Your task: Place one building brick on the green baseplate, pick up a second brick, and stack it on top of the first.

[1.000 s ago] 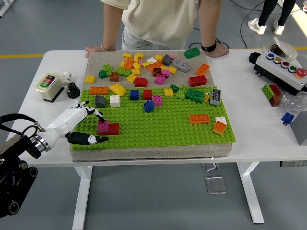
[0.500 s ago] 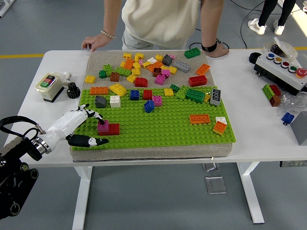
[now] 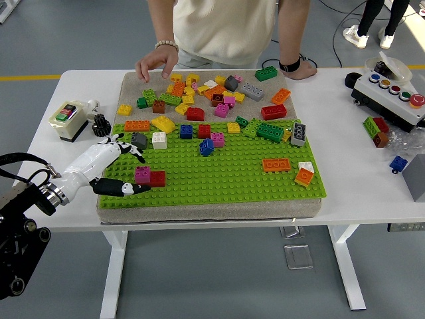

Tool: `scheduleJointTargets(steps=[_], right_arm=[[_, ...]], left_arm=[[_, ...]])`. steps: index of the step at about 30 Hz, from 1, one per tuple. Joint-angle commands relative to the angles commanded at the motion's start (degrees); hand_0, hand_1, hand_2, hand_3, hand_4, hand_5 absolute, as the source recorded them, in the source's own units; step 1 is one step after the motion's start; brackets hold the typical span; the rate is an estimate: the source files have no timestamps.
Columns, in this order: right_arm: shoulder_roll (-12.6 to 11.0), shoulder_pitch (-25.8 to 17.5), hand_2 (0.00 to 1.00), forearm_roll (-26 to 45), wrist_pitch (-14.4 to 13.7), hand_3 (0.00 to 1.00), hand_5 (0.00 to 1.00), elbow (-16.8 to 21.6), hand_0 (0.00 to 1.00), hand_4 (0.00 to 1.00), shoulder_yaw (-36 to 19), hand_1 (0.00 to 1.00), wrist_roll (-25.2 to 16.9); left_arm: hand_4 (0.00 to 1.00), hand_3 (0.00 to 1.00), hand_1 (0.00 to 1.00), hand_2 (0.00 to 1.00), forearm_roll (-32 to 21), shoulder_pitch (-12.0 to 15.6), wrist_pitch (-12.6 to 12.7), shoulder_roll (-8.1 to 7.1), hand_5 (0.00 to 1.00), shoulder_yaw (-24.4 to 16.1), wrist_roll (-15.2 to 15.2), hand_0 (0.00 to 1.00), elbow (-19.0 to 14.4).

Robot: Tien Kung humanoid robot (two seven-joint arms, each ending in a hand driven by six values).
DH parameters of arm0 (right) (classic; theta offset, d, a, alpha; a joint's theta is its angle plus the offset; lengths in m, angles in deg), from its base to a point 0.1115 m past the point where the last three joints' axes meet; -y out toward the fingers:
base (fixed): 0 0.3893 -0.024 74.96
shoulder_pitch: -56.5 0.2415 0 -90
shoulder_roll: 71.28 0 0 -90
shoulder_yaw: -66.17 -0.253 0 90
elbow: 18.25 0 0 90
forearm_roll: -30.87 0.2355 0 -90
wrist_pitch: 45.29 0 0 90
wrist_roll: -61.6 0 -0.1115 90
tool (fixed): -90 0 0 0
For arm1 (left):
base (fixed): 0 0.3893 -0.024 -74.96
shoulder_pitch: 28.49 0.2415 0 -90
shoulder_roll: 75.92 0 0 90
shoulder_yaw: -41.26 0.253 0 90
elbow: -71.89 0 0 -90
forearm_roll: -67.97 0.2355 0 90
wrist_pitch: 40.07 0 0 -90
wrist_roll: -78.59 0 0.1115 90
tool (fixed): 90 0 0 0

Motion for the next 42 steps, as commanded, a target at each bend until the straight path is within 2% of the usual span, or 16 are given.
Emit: scheduleJointTargets(steps=[23, 42], right_arm=[[-0.5, 0.5, 0.711, -0.5, 1.1, 0.596, 0.504, 0.0, 0.742, 0.917, 1.0, 0.659, 0.8], [-0.5, 0.3, 0.711, -0.5, 1.2, 0.596, 0.505, 0.0, 0.742, 0.918, 0.4, 0.659, 0.7]], left_arm=[[0.998, 0.625, 0.779, 0.747, 0.0, -3.3, 1.4, -1.06, 0.616, -1.8, 0.8, 0.983, -0.9], [0.998, 0.631, 0.781, 0.749, -0.6, -5.3, 1.2, -0.62, 0.610, -2.4, 1.5, 0.981, -0.3]])
